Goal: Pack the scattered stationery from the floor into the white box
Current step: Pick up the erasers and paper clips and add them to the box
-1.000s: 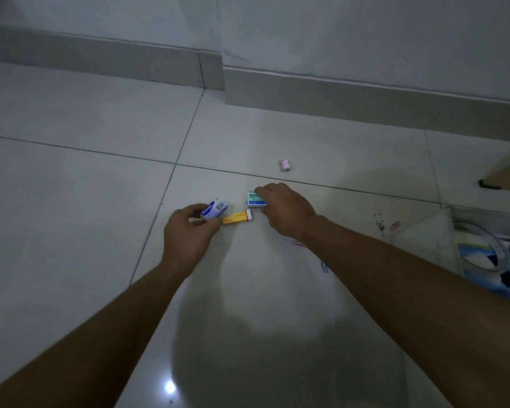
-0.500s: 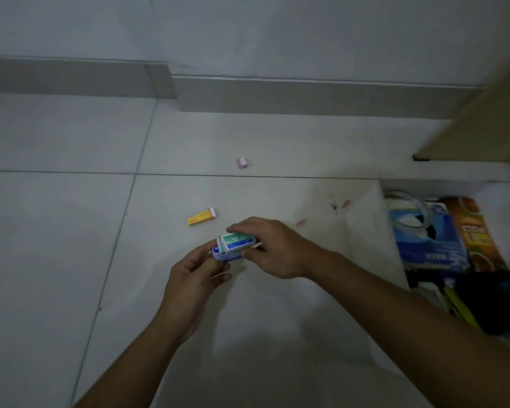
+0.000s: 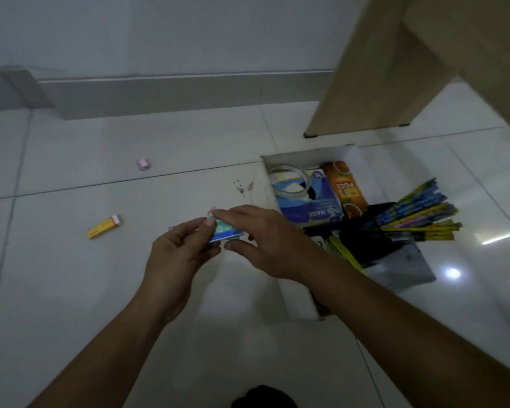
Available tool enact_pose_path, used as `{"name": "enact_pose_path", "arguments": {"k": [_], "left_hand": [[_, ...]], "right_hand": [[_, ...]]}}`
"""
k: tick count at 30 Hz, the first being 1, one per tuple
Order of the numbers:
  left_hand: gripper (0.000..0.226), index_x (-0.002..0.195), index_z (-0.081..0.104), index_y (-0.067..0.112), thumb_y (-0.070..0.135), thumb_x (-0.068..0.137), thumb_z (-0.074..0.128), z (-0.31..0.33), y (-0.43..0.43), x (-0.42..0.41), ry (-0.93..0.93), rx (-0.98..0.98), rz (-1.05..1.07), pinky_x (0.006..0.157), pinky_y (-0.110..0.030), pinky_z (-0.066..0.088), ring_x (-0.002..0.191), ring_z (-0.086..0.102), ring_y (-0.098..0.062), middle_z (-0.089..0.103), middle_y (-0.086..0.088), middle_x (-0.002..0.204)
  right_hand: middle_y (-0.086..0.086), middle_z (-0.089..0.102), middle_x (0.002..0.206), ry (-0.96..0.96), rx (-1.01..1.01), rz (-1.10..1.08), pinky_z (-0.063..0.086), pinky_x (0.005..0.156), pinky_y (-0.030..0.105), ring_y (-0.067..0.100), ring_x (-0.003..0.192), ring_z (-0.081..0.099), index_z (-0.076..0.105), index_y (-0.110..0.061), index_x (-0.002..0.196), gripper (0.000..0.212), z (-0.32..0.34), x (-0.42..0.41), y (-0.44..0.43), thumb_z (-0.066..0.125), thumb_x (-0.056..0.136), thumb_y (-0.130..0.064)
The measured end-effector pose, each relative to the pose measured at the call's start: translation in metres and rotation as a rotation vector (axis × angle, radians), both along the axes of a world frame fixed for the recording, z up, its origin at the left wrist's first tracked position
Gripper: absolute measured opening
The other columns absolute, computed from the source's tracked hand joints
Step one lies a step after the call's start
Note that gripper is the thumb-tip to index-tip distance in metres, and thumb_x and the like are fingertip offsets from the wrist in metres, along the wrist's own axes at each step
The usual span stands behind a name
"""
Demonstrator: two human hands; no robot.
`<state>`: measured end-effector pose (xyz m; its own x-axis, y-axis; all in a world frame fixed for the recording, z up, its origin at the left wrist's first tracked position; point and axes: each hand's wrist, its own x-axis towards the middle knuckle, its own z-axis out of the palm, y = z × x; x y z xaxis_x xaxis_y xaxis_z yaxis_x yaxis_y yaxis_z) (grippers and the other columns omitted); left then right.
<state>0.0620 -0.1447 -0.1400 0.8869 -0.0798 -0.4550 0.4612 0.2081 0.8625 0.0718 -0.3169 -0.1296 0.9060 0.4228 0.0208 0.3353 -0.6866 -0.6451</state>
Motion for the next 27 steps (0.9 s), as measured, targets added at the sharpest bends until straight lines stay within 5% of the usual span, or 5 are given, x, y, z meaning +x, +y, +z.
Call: {"name": "enact_pose_path", "arguments": {"k": [5, 10, 13, 20, 27], "left_hand": [[0.034, 0.112, 0.067, 0.009, 0.031, 0.086, 0.065, 0.017, -0.038, 0.007, -0.053, 0.053, -0.076, 0.08, -0.028, 0.059, 0.094, 0.071, -0.019, 0.073, -0.008, 0.1], [0.024, 0.109, 0.068, 0.014, 0.029, 0.095, 0.056, 0.026, -0.071, 0.018, -0.048, 0.027, -0.079, 0.081, -0.032, 0.058, 0.095, 0.07, -0.016, 0.073, -0.006, 0.104], [0.032, 0.124, 0.06, 0.011, 0.022, 0.094, 0.059, 0.021, -0.085, 0.022, -0.052, 0.176, -0.087, 0.079, -0.03, 0.057, 0.099, 0.066, -0.016, 0.067, -0.007, 0.114], [0.057, 0.144, 0.04, 0.028, 0.027, 0.092, 0.063, 0.005, -0.095, 0.019, -0.075, 0.356, -0.366, 0.072, -0.034, 0.061, 0.095, 0.063, -0.012, 0.065, 0.003, 0.11], [0.057, 0.144, 0.041, 0.029, 0.031, 0.091, 0.063, -0.001, -0.089, 0.024, -0.113, 0.401, -0.411, 0.095, -0.043, 0.053, 0.111, 0.06, -0.014, 0.069, 0.013, 0.103]], "right_hand": [[0.01, 0.06, 0.126, -0.141, -0.063, -0.118, 0.053, 0.086, 0.031, 0.02, 0.107, 0.058, 0.047, -0.009, 0.142, 0.053, 0.011, -0.01, -0.03, 0.062, 0.092, -0.017], [0.002, 0.067, 0.113, -0.085, 0.073, -0.445, 0.051, 0.078, 0.013, 0.012, 0.095, 0.062, 0.056, -0.009, 0.134, 0.049, 0.026, -0.003, -0.062, 0.068, 0.088, -0.023], [0.005, 0.071, 0.107, -0.033, 0.076, -0.628, 0.054, 0.065, 0.018, 0.008, 0.085, 0.062, 0.063, -0.014, 0.126, 0.041, 0.019, 0.019, -0.075, 0.068, 0.088, -0.028], [0.007, 0.072, 0.098, 0.042, -0.115, -0.777, 0.058, 0.07, 0.034, 0.019, 0.083, 0.068, 0.068, -0.011, 0.11, 0.043, -0.011, 0.071, -0.069, 0.07, 0.083, -0.044], [0.004, 0.062, 0.08, 0.089, -0.174, -0.767, 0.047, 0.061, 0.029, 0.021, 0.075, 0.063, 0.063, -0.008, 0.091, 0.044, -0.009, 0.072, -0.06, 0.042, 0.096, -0.047]]}}
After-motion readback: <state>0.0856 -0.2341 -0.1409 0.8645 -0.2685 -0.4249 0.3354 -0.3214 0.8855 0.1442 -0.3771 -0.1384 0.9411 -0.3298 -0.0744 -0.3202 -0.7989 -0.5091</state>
